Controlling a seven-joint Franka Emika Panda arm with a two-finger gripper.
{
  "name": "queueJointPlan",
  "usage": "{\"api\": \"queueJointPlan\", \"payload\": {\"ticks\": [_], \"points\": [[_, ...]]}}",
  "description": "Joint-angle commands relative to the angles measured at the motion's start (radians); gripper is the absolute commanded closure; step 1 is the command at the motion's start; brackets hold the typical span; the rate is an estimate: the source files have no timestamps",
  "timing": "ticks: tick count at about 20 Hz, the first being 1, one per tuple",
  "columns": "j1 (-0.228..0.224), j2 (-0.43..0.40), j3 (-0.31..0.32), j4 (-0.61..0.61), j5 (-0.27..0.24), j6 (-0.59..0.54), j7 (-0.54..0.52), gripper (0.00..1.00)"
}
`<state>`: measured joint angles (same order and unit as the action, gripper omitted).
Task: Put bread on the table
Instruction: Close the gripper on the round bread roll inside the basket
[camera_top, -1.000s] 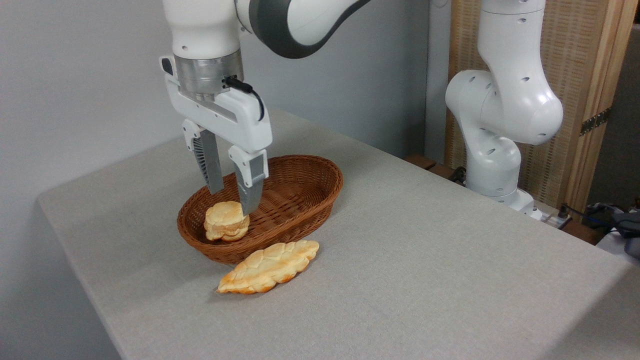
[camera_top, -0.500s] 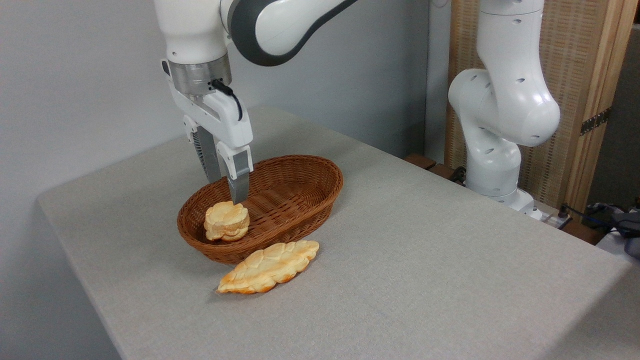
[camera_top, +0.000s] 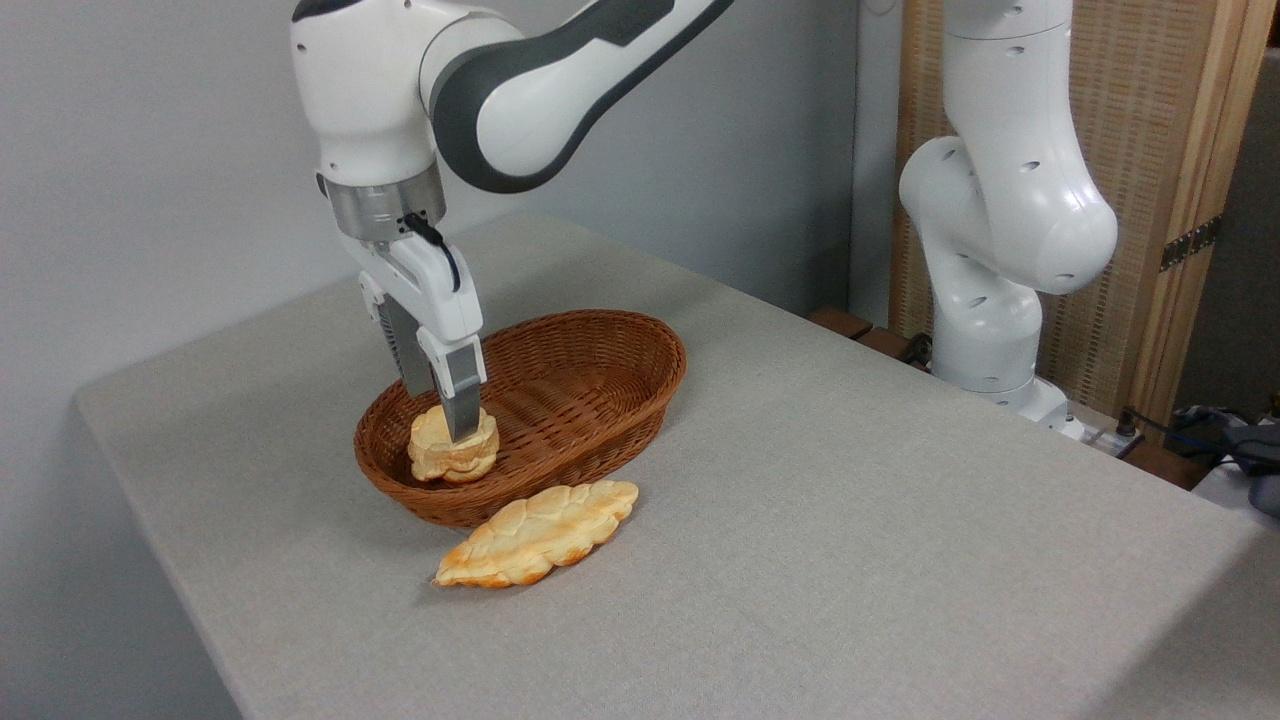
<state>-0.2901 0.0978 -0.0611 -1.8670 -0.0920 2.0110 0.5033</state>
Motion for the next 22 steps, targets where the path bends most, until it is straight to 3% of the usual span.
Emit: {"api": "queueJointPlan", "payload": {"ticks": [1,7,15,16,17,19,22], "points": [[-0.007,0.005,0.001,-0.003,0.017,0.020,0.001,0.00],[-0.007,0.036,-0.002,-0.003,0.066,0.025,0.003,0.00],[-0.007,0.060,-0.023,-0.003,0.074,0.034,0.001,0.02],[-0.007,0.060,-0.025,-0.003,0.074,0.034,0.001,0.10],[-0.006,0.059,-0.026,-0.003,0.074,0.035,0.001,0.29],[-0.006,0.059,-0.026,-0.003,0.074,0.034,0.001,0.55],[-0.004,0.054,-0.026,-0.001,0.074,0.034,0.001,0.65]]}}
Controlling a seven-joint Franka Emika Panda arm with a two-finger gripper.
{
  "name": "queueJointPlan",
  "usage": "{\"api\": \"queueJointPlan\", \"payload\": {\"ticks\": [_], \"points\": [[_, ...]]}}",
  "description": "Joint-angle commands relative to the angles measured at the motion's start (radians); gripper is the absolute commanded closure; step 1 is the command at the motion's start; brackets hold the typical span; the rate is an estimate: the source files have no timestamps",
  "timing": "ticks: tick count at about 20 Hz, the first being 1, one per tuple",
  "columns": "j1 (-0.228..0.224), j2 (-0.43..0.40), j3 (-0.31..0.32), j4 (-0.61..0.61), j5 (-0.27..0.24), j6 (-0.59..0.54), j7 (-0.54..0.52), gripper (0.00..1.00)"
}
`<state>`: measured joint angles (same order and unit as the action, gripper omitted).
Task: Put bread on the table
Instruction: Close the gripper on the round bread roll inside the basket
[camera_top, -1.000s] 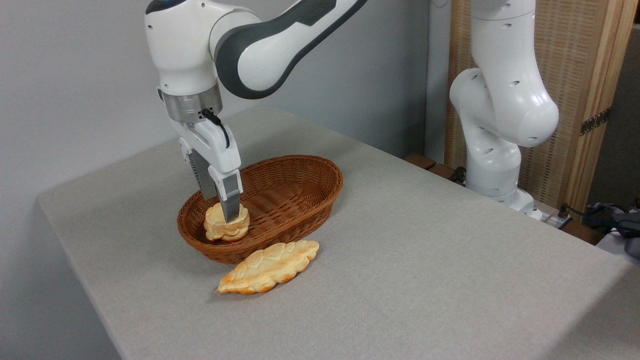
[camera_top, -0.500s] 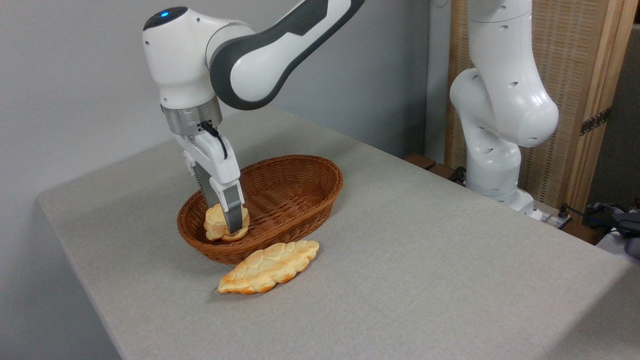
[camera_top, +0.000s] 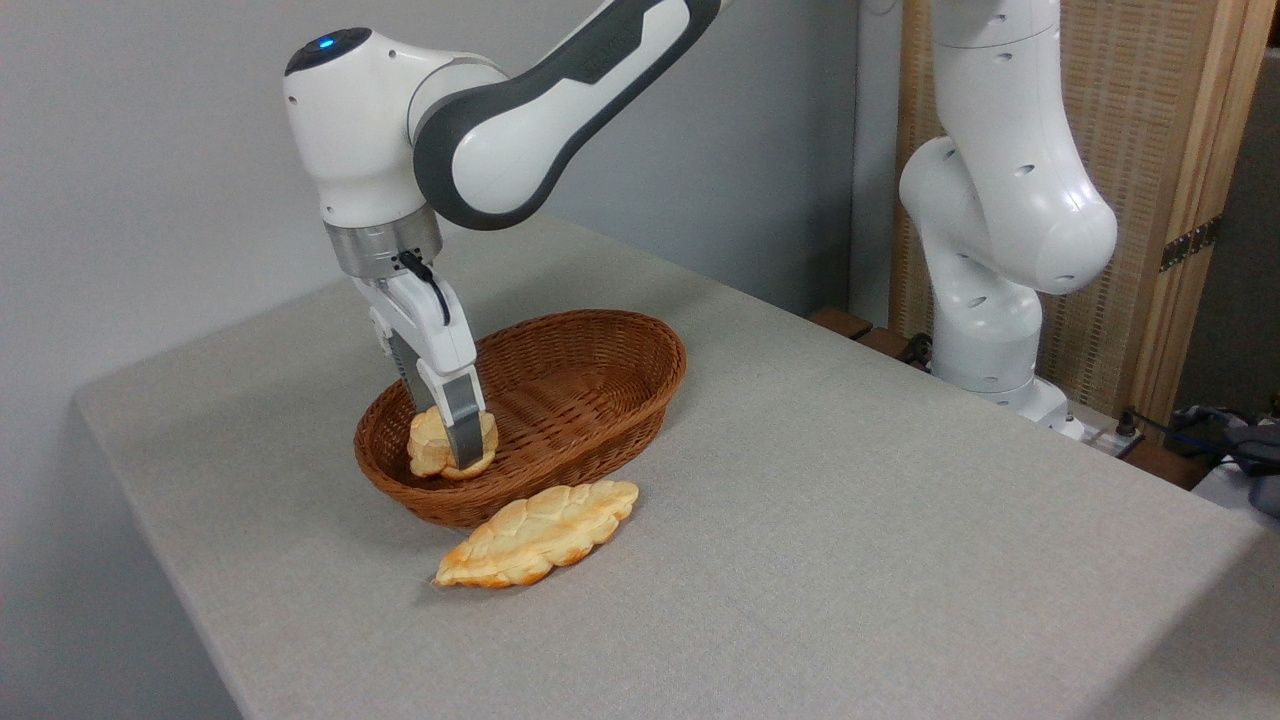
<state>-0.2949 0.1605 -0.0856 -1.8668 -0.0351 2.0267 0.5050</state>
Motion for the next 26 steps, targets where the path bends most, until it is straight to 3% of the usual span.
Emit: {"api": "queueJointPlan", "payload": {"ticks": [1,21,26], "points": [[0.000,-0.009,-0.002,-0.002,0.017,0.018,0.000,0.65],[0.000,-0.030,-0.002,-0.002,0.014,-0.005,-0.003,0.66],[0.002,-0.085,0.009,0.000,0.001,-0.029,-0.008,0.66]]}}
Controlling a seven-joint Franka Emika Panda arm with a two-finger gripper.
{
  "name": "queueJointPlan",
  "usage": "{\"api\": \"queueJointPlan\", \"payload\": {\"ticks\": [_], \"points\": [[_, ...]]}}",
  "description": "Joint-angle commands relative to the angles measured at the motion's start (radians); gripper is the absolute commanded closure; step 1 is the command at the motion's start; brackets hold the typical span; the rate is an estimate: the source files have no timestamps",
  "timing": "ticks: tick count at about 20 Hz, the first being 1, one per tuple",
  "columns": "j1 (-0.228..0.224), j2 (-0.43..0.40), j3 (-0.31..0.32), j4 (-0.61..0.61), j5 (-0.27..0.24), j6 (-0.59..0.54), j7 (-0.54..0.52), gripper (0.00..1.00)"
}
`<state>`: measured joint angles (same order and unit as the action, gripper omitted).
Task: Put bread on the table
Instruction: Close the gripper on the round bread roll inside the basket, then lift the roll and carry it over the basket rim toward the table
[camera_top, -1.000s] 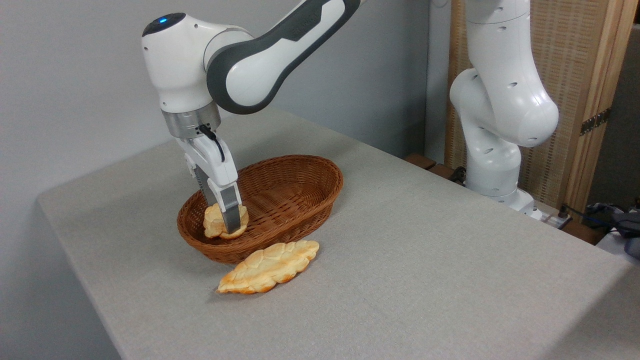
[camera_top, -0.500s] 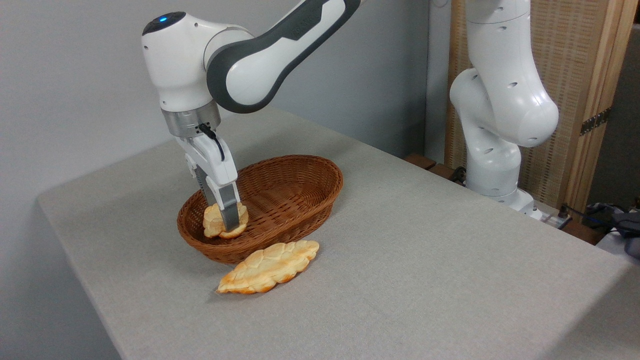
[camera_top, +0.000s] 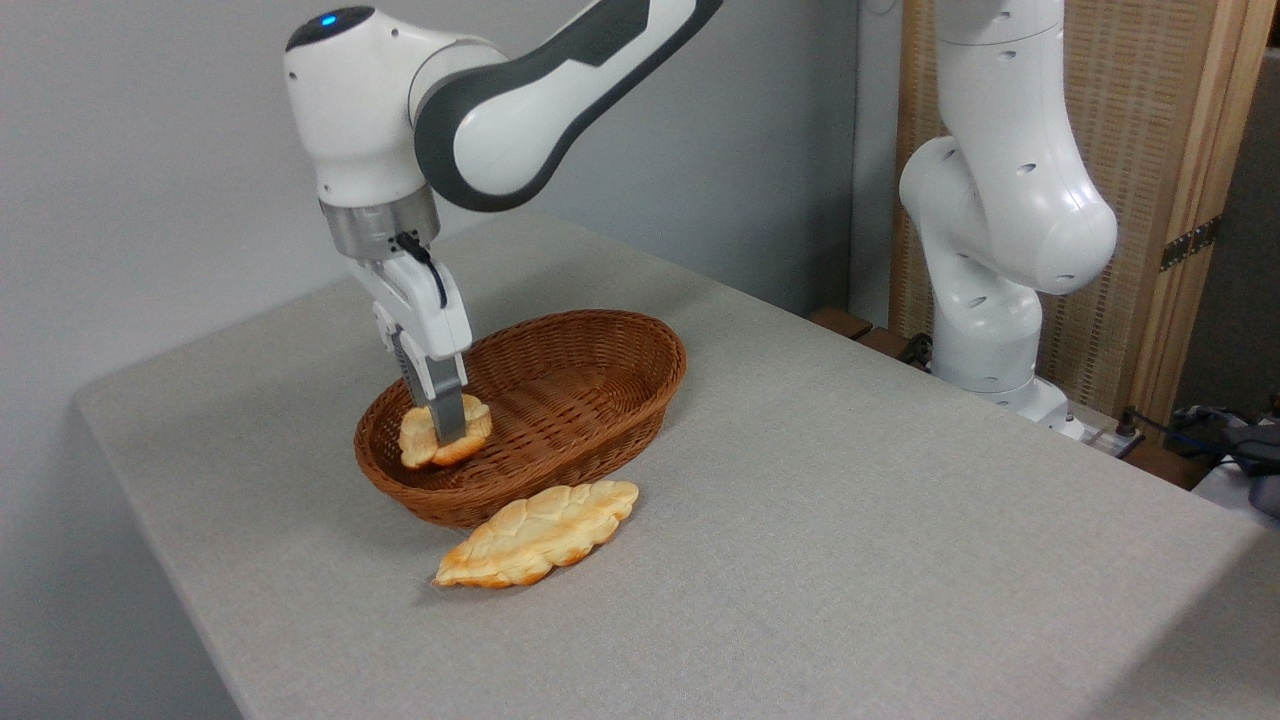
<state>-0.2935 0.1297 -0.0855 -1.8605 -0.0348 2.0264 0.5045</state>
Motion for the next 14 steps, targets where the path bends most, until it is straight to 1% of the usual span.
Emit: {"api": "queueJointPlan", "payload": {"ticks": [1,2,5,7,11,14], "points": [[0.001,-0.064,0.010,0.000,0.001,-0.055,-0.008,0.65],[0.004,-0.076,0.010,0.001,0.001,-0.076,-0.008,0.66],[0.014,-0.097,0.013,0.001,0.000,-0.094,-0.009,0.66],[0.025,-0.113,0.030,0.003,0.000,-0.094,-0.011,0.66],[0.025,-0.150,0.104,0.003,0.000,-0.094,-0.009,0.65],[0.025,-0.151,0.141,0.003,0.001,-0.095,-0.009,0.65]]}}
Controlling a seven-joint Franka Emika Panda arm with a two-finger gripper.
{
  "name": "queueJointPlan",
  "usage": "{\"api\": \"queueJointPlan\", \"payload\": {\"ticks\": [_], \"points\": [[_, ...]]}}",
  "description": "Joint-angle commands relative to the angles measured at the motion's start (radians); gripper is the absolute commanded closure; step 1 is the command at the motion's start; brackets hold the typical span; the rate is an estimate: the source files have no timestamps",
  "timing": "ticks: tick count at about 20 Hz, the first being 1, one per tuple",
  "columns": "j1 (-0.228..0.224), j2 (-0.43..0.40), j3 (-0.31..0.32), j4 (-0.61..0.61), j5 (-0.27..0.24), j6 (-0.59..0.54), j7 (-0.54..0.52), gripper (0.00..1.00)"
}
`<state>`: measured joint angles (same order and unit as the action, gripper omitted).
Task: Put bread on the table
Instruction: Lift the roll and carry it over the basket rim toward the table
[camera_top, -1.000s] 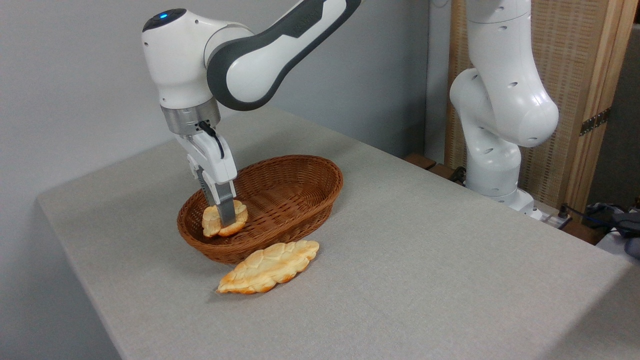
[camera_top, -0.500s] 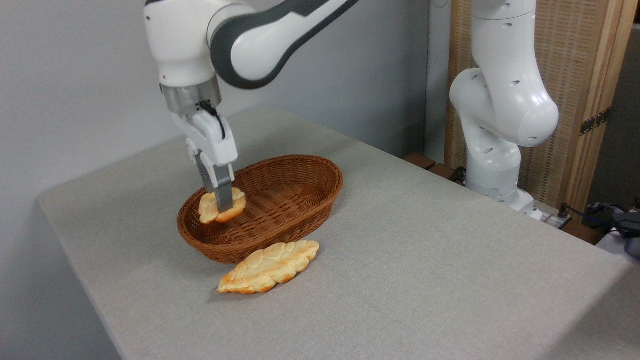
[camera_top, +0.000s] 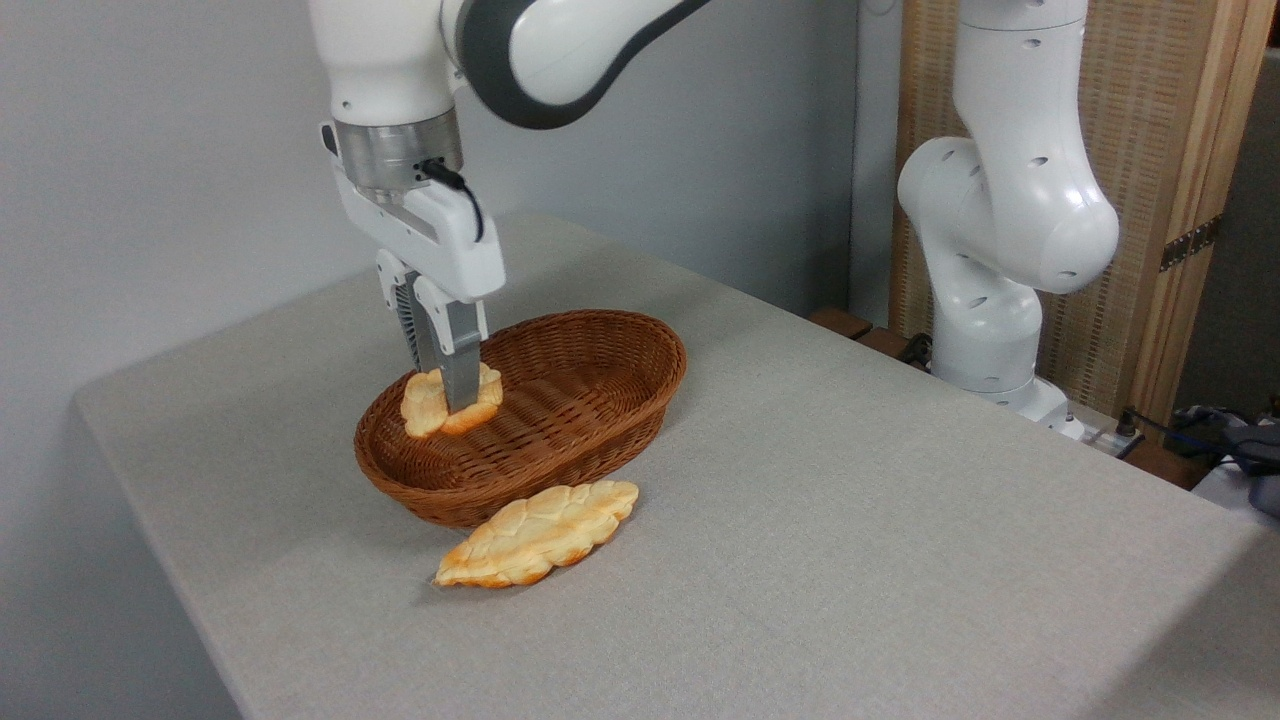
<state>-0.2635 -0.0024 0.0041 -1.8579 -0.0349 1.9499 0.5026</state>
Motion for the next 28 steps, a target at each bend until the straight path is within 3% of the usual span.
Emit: {"api": "queueJointPlan", "payload": {"ticks": [1,11,22,24,26,27,28], "points": [[-0.005,-0.019,0.068,0.000,0.001,-0.019,-0.009,0.64],[-0.002,-0.008,0.158,-0.001,0.003,-0.060,0.004,0.63],[0.000,0.019,0.183,-0.001,0.003,-0.060,0.005,0.43],[0.000,0.022,0.183,-0.001,0.003,-0.060,0.007,0.25],[0.000,0.027,0.183,-0.001,0.007,-0.060,0.005,0.21],[0.000,0.029,0.183,-0.001,0.007,-0.060,0.005,0.05],[0.000,0.029,0.183,-0.001,0.007,-0.060,0.005,0.00]]}}
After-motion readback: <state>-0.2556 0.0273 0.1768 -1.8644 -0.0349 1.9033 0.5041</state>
